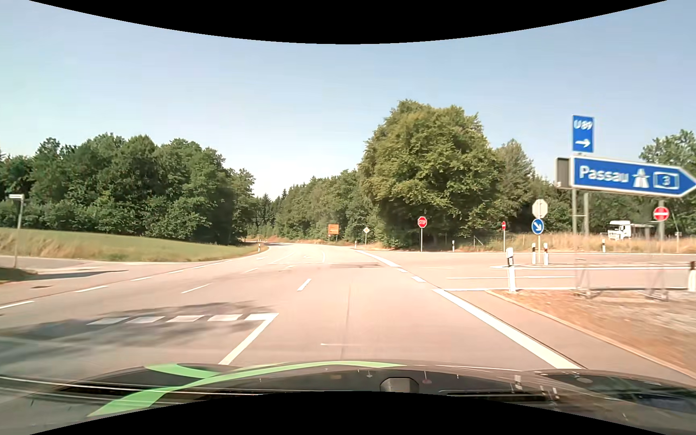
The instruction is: Follow the waypoints while adhering to traffic rules and regulations
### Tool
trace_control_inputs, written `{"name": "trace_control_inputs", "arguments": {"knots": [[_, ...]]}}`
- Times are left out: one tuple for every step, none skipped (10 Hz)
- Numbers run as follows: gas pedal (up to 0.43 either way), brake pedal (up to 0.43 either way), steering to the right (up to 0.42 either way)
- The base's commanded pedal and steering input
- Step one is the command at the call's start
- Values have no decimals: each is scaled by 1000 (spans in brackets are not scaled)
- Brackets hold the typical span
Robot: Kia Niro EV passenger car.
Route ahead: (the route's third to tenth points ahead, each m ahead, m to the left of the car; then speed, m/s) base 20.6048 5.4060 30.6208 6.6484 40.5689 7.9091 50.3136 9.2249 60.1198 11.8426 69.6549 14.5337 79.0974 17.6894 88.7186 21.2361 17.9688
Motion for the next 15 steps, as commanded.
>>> {"name": "trace_control_inputs", "arguments": {"knots": [[228, 0, -22], [220, 0, -23], [197, 0, -23], [189, 0, -23], [189, 0, -23], [189, 0, -23], [189, 0, -23], [189, 0, -23], [197, 0, -23], [197, 0, -23], [197, 0, -24], [197, 0, -24], [197, 0, -24], [209, 0, -24], [220, 0, -24]]}}
